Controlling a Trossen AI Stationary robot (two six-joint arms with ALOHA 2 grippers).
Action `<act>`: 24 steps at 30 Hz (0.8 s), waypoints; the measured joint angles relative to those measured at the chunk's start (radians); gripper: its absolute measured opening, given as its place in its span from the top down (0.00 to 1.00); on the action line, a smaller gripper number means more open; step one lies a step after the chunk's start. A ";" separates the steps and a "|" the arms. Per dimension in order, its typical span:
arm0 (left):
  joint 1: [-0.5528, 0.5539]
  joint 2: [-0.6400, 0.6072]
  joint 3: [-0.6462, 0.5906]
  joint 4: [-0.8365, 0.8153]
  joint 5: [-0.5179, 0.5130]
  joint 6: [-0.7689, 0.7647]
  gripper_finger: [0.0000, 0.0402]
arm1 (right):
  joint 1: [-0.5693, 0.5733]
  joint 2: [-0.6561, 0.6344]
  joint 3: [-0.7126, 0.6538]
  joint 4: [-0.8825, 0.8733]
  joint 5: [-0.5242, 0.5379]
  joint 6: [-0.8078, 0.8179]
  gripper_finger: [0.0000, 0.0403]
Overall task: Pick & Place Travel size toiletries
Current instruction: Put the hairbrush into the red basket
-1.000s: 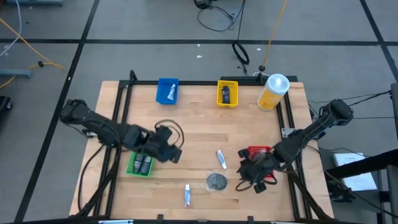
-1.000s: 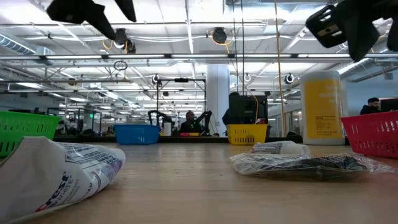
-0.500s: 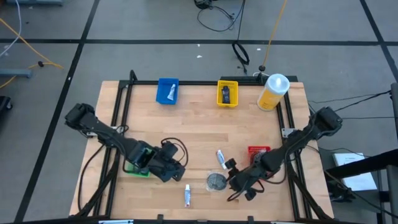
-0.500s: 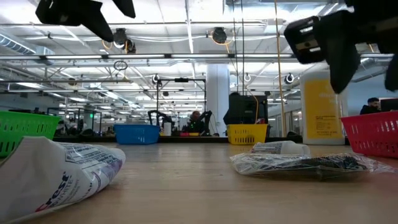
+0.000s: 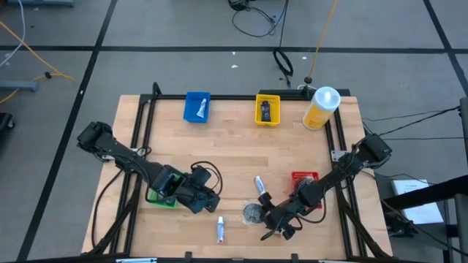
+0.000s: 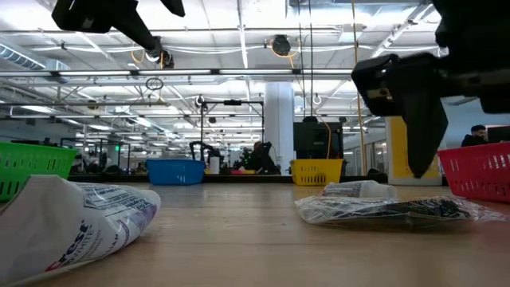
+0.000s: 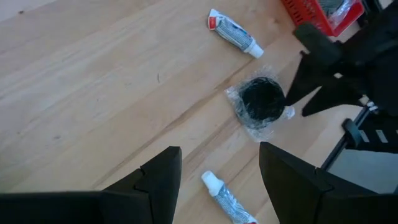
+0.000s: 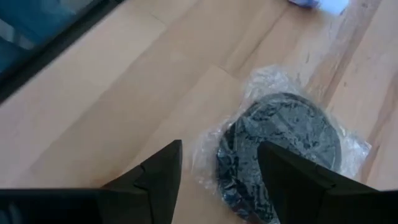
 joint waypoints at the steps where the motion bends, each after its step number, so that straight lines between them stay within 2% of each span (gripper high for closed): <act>1: 0.000 0.000 0.000 0.001 0.000 0.000 0.47 | -0.004 0.007 0.000 -0.001 0.000 0.005 0.50; 8: 0.000 0.000 0.000 0.003 0.000 0.007 0.47 | -0.029 0.054 0.001 -0.007 0.001 0.063 0.52; 12: 0.000 0.000 0.000 0.003 0.000 0.007 0.47 | -0.049 0.074 0.003 -0.011 0.002 0.116 0.57; 17: 0.000 0.000 0.000 0.003 0.000 0.007 0.47 | -0.073 0.079 0.003 -0.026 0.002 0.188 0.73; 24: 0.000 0.000 0.000 0.003 0.000 0.014 0.47 | -0.080 0.058 0.001 -0.035 -0.007 0.211 0.98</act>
